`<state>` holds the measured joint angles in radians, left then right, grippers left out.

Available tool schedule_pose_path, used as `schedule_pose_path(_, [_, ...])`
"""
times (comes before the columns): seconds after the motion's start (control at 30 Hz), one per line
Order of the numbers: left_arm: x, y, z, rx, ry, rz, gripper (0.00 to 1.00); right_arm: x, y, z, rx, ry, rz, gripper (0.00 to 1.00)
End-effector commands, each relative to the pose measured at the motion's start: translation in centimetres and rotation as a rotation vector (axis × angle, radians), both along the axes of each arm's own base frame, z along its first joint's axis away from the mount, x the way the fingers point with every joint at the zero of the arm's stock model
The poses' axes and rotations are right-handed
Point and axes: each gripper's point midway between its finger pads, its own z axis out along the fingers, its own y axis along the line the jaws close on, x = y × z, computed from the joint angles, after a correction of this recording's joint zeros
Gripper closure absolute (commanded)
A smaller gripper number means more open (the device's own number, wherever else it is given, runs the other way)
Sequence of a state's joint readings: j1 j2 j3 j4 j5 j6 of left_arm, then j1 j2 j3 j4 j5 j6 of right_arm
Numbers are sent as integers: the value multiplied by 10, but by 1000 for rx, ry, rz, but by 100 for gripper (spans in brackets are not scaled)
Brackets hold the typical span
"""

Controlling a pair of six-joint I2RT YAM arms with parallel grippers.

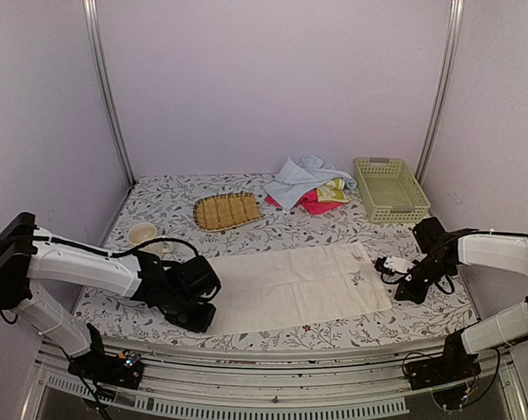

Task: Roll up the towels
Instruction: Move the towel to the center of the board.

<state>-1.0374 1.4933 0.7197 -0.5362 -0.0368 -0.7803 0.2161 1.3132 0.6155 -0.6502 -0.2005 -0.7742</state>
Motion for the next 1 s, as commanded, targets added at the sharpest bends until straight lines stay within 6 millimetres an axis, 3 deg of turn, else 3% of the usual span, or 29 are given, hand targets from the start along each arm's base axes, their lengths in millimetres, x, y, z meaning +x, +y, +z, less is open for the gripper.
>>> schedule_pose_path(0.0, [-32, 36, -10, 131, 92, 13, 100, -8, -2, 9, -17, -5, 31, 89])
schedule_pose_path(0.17, [-32, 40, 3, 115, 78, 29, 100, 1, 9, 32, 46, -16, 21, 88])
schedule_pose_path(0.27, [-30, 32, 18, 75, 63, 18, 100, 21, 20, 63, 100, -78, 4, 83])
schedule_pose_path(0.3, [-26, 27, 26, 52, 47, 10, 97, 30, 23, 75, 116, -108, 0, 82])
schedule_pose_path(0.43, [2, 15, 68, -12, -98, 44, 64, 65, 40, 118, 213, -182, -38, 72])
schedule_pose_path(0.53, [34, 13, 95, -89, -193, 113, 56, 91, 54, 139, 280, -208, -60, 67])
schedule_pose_path(0.67, [79, 19, 116, -152, -296, 194, 53, 119, 65, 140, 321, -168, -93, 64])
schedule_pose_path(0.73, [101, 23, 122, -166, -342, 227, 51, 127, 68, 131, 318, -138, -105, 63])
schedule_pose_path(0.97, [150, 44, 106, -111, -364, 297, 51, 164, 77, 117, 322, -110, -123, 62])
